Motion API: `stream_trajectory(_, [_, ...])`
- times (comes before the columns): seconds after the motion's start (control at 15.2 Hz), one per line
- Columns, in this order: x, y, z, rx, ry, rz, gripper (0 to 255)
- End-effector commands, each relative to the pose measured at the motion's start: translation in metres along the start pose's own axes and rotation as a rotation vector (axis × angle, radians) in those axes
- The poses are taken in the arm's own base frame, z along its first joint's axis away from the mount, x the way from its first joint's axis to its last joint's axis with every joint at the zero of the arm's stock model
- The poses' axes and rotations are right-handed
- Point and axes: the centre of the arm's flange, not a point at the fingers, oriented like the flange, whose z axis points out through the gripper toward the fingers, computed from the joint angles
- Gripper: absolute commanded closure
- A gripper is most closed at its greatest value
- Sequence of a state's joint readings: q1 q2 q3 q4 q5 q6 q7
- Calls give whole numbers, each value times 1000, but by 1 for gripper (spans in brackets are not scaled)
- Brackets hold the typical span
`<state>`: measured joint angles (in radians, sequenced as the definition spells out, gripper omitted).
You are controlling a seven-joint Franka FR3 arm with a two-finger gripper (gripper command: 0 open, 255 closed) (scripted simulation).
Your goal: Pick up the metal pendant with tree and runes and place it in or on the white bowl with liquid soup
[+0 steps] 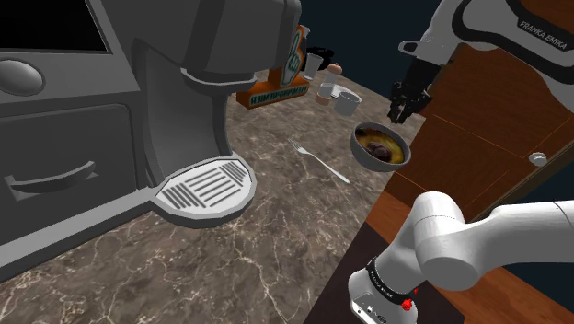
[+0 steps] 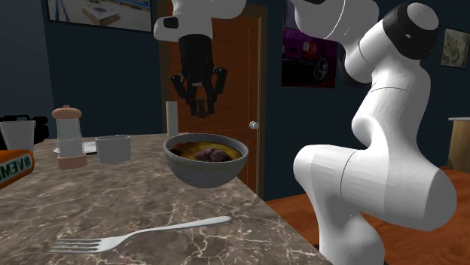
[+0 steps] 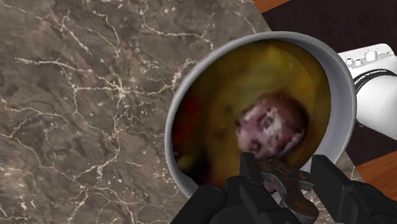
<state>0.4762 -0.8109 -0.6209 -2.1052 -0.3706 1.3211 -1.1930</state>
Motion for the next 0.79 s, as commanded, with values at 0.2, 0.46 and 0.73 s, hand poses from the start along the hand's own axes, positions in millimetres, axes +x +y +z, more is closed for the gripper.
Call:
stream_trajectory(0.2, [-2,3,26,0,0,-1,255])
stream_trajectory(0.46, [-3,5,47,0,0,-1,255])
stream_trajectory(0.73, [-3,7,59,0,0,-1,255])
